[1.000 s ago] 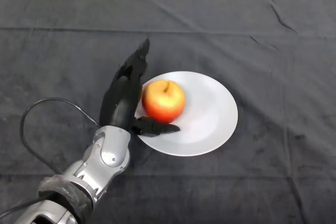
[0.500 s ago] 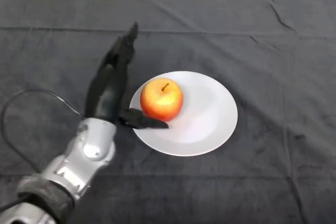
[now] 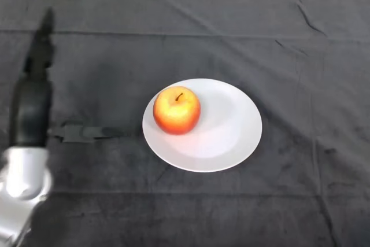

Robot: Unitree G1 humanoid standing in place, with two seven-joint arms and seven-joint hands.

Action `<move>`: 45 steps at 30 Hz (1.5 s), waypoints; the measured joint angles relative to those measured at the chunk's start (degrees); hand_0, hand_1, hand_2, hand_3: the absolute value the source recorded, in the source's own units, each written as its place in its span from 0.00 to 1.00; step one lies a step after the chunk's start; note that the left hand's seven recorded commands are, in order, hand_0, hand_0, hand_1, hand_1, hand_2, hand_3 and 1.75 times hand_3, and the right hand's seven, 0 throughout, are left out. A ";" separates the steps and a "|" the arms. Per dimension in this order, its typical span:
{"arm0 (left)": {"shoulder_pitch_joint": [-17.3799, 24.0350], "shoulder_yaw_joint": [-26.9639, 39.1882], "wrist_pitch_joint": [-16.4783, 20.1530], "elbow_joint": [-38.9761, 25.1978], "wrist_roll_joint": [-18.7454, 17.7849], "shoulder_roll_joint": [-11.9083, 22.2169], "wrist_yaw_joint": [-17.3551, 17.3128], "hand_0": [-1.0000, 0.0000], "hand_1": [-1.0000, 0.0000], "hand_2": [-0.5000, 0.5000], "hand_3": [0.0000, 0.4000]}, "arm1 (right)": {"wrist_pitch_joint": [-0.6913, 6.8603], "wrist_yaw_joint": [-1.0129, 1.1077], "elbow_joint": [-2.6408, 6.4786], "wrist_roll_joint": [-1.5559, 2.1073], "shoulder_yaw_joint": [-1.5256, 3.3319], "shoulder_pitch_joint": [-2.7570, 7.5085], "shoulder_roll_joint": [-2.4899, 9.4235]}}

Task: Move the apple to the plate

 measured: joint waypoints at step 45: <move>18.09 34.74 -13.84 5.80 -18.11 0.62 -7.36 1.00 1.00 0.50 0.00 | 0.57 -0.01 0.04 -0.07 0.19 0.53 0.53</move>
